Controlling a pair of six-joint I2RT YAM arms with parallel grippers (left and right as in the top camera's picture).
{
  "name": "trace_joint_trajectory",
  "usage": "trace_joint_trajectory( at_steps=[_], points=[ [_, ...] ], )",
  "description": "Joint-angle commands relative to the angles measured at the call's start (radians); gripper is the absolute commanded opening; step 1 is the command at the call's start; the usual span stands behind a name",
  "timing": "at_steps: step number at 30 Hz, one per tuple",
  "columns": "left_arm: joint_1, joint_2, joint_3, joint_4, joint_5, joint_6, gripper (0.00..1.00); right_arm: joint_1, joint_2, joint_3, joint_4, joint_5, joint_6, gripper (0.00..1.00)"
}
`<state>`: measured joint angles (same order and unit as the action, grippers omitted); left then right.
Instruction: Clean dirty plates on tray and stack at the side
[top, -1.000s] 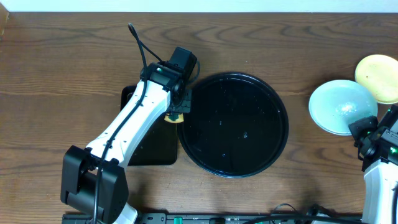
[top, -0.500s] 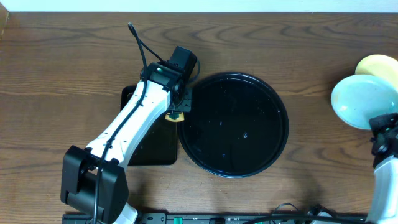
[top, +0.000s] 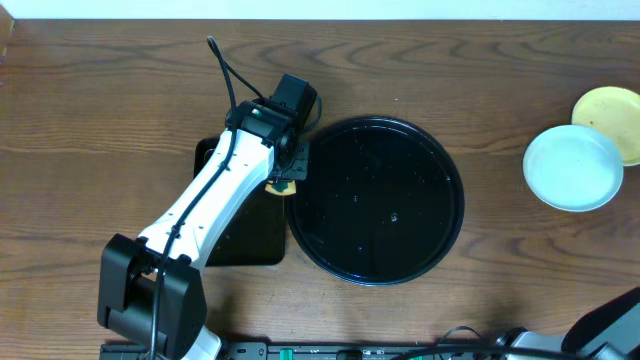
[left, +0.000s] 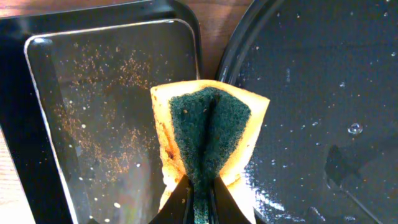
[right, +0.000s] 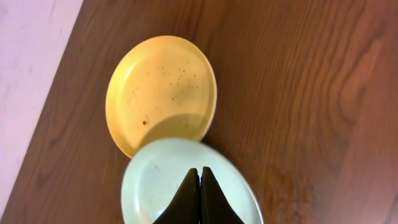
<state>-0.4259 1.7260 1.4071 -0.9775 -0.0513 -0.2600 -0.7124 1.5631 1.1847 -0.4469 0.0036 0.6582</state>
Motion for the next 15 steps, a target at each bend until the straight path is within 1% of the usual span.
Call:
trace_joint_trajectory(
  at_steps=[1,7,10,15],
  points=[
    [0.007,0.002,-0.005,0.002,-0.001,0.017,0.08,-0.014,0.041,0.067,-0.042,-0.036,-0.031,0.02],
    [0.007,0.002,-0.005,0.016,-0.001,0.016,0.08,-0.013,0.043,0.071,-0.098,-0.039,-0.055,0.02],
    [0.007,0.002,-0.005,0.016,-0.001,0.016,0.08,-0.006,0.043,0.071,-0.158,-0.047,-0.055,0.02],
    [0.007,0.002,-0.005,0.015,-0.001,0.016,0.08,0.068,0.043,0.071,-0.292,-0.066,-0.065,0.01]
  ],
)
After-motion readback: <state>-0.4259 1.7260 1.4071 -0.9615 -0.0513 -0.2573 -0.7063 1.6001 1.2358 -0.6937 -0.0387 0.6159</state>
